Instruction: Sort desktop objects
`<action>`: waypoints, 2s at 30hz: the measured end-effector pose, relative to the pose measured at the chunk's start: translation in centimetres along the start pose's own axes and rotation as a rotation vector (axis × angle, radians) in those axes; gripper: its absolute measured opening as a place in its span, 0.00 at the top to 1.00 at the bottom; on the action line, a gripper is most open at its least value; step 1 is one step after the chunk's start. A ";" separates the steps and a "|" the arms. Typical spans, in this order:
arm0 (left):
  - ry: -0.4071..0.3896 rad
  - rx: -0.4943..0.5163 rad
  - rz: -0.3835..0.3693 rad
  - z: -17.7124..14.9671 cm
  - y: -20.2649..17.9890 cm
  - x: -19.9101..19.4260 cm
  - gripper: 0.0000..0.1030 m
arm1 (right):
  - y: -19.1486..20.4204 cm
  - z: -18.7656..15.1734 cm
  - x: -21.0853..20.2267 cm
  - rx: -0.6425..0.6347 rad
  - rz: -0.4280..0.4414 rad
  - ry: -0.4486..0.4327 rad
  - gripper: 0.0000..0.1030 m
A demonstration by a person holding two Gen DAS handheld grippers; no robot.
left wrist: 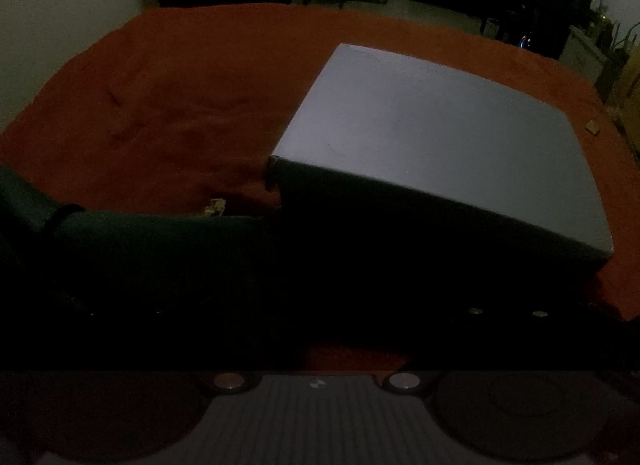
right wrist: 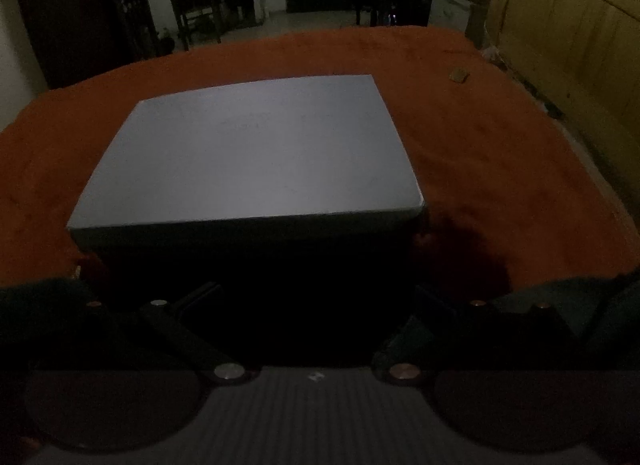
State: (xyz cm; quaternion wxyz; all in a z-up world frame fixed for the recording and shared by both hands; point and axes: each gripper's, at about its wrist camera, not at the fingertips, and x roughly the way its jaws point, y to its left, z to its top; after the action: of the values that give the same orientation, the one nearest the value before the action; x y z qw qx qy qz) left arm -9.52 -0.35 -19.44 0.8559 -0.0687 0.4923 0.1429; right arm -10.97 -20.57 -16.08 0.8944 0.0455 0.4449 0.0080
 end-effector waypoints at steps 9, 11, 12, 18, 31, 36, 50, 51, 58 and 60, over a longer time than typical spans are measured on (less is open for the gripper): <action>0.004 -0.001 -0.024 -0.2 0.2 -0.6 0.01 | -0.5 0.1 -0.1 0.011 0.008 0.009 0.00; 0.016 0.027 -0.057 0.2 0.2 -1.2 0.01 | -1.5 0.6 -0.5 0.029 0.055 0.040 0.00; 0.009 0.057 -0.069 0.6 0.4 -2.0 0.01 | -2.0 1.0 -0.9 0.041 0.086 0.056 0.00; -0.031 0.159 -0.122 6.6 4.2 -7.2 0.01 | -4.9 8.2 -4.8 -0.015 0.172 0.111 0.00; 0.241 0.484 -0.191 18.8 3.3 -6.6 0.01 | -9.2 21.7 -3.4 -0.146 0.235 0.271 0.00; 0.204 0.584 -0.232 21.3 0.7 -3.4 0.01 | -10.4 23.6 3.8 -0.123 0.239 0.298 0.00; 0.384 0.336 -0.377 20.9 1.9 14.9 0.00 | -13.1 21.3 20.9 0.051 0.269 0.471 0.00; 0.390 0.291 -0.422 20.8 2.4 15.5 0.00 | -13.2 21.0 21.7 0.067 0.278 0.484 0.00; 0.347 0.197 -0.557 20.0 4.0 17.0 0.00 | -13.7 19.4 24.4 0.141 0.477 0.445 0.00; 0.338 0.190 -0.580 19.7 4.4 16.9 0.00 | -14.1 18.9 24.5 0.142 0.497 0.425 0.00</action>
State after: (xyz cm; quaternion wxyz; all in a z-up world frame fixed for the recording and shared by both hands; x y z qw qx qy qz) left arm 13.28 11.92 -23.93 0.7698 -0.1487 0.5981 -0.1661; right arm 18.52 -34.68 -25.52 0.7469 0.2122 0.5962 0.2040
